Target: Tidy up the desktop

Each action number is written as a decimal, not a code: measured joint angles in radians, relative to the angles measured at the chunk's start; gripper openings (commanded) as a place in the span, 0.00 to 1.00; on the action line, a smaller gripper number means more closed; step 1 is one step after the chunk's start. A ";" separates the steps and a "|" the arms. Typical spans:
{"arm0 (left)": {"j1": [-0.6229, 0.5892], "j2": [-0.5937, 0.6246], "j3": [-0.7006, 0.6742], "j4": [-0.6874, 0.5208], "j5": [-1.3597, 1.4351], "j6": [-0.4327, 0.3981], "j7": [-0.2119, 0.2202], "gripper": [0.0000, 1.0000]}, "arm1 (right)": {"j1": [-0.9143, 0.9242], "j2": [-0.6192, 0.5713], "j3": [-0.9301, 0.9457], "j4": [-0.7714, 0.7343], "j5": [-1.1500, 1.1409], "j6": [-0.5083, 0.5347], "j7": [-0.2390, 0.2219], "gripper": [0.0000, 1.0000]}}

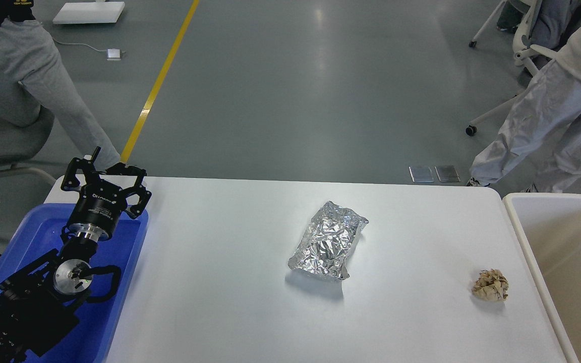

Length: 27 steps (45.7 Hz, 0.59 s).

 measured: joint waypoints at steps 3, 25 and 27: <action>0.000 0.000 0.000 0.000 0.000 0.000 0.000 1.00 | 0.001 -0.016 0.061 0.005 0.000 0.051 0.001 0.99; 0.000 0.000 0.000 0.000 0.000 0.000 0.000 1.00 | -0.030 -0.171 0.316 0.319 -0.004 0.183 0.052 0.99; 0.000 0.000 0.000 0.000 0.000 0.000 0.000 1.00 | -0.041 -0.178 0.335 0.355 -0.005 0.192 0.070 0.99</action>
